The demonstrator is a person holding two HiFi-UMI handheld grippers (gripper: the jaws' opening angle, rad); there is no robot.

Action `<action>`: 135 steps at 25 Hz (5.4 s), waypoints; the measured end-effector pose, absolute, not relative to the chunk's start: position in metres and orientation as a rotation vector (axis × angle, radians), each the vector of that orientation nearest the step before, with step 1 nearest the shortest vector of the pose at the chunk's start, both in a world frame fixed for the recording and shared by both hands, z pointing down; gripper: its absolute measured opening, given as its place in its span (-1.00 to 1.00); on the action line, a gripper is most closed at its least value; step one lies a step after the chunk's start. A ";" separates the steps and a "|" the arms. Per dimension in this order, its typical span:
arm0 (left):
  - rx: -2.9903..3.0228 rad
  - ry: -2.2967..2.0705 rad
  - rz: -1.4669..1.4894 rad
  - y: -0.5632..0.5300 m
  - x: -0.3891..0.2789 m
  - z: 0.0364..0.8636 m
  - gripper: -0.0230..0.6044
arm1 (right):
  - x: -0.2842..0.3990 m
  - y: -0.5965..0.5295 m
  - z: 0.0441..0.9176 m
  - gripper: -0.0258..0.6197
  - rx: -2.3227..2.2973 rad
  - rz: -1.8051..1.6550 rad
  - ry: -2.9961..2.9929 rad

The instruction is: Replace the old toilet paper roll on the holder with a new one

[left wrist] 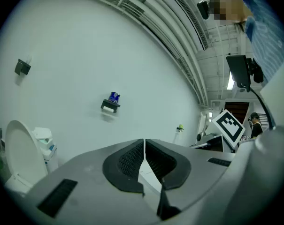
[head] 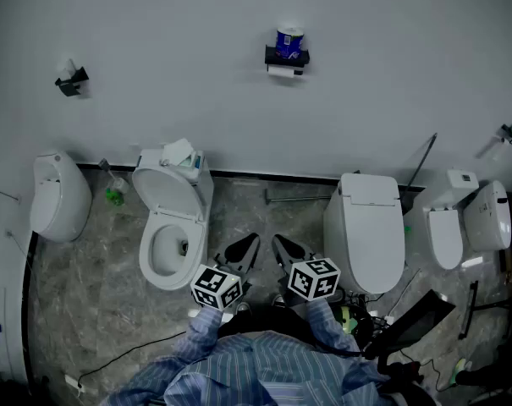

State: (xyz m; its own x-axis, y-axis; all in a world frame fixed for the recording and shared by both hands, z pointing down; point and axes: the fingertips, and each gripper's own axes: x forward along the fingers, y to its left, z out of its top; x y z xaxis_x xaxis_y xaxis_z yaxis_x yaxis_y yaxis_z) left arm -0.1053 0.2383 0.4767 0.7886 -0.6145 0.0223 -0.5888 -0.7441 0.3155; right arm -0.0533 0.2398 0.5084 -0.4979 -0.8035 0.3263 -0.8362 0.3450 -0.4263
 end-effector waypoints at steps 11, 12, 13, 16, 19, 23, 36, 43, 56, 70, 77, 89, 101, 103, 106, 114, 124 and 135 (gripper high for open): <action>2.660 -0.934 -0.141 0.218 -0.079 0.457 -0.89 | -0.019 0.223 0.503 -0.91 1.567 0.926 -2.543; 2.659 -0.943 -0.143 0.217 -0.078 0.456 -0.89 | -0.016 0.222 0.503 -0.91 1.562 0.954 -2.553; 2.659 -0.951 -0.144 0.215 -0.077 0.455 -0.89 | -0.013 0.221 0.503 -0.91 1.557 0.966 -2.561; 2.658 -0.972 -0.146 0.209 -0.073 0.455 -0.89 | -0.002 0.220 0.505 -0.90 1.558 0.932 -2.555; 2.642 -0.974 -0.153 0.202 -0.063 0.455 -0.89 | 0.011 0.215 0.507 -0.90 1.557 0.932 -2.539; 2.653 -0.960 -0.159 0.195 -0.042 0.451 -0.89 | 0.026 0.205 0.507 -0.90 1.522 0.935 -2.549; 2.625 -0.953 -0.106 0.185 0.010 0.473 -0.89 | 0.059 0.183 0.527 -0.90 1.383 1.049 -2.599; 2.611 -0.961 -0.080 0.155 0.014 0.480 -0.89 | 0.062 0.155 0.531 -0.90 1.366 1.075 -2.600; 2.653 -0.789 -0.081 0.017 0.017 0.478 -0.89 | 0.065 0.023 0.523 -0.90 1.520 1.132 -2.547; 2.657 -0.771 -0.110 -0.152 -0.037 0.475 -0.88 | 0.026 -0.131 0.508 -0.90 1.624 1.091 -2.544; 2.649 -0.676 -0.099 -0.192 -0.017 0.481 -0.82 | 0.038 -0.153 0.515 -0.90 1.681 1.091 -2.470; 2.550 -0.581 -0.115 -0.264 0.043 0.473 -0.26 | 0.072 -0.201 0.520 -0.90 1.607 1.119 -2.471; 2.262 -0.689 -0.396 -0.354 0.064 0.466 -0.17 | 0.134 -0.261 0.506 -0.90 1.500 1.077 -2.533; 2.214 -0.685 -0.462 -0.365 0.065 0.464 -0.16 | 0.141 -0.267 0.507 -0.90 1.493 1.086 -2.537; 2.149 -0.667 -0.555 -0.378 0.068 0.459 -0.15 | 0.150 -0.275 0.510 -0.90 1.485 1.106 -2.537; 2.158 -0.625 -0.540 -0.391 0.085 0.458 -0.16 | 0.162 -0.286 0.515 -0.90 1.477 1.149 -2.529; 1.933 -0.464 -0.717 -0.389 0.095 0.449 -0.31 | 0.167 -0.281 0.524 -0.90 1.495 1.199 -2.501; 2.004 -0.391 -0.594 -0.380 0.144 0.452 -0.33 | 0.191 -0.277 0.526 -0.90 1.567 1.203 -2.464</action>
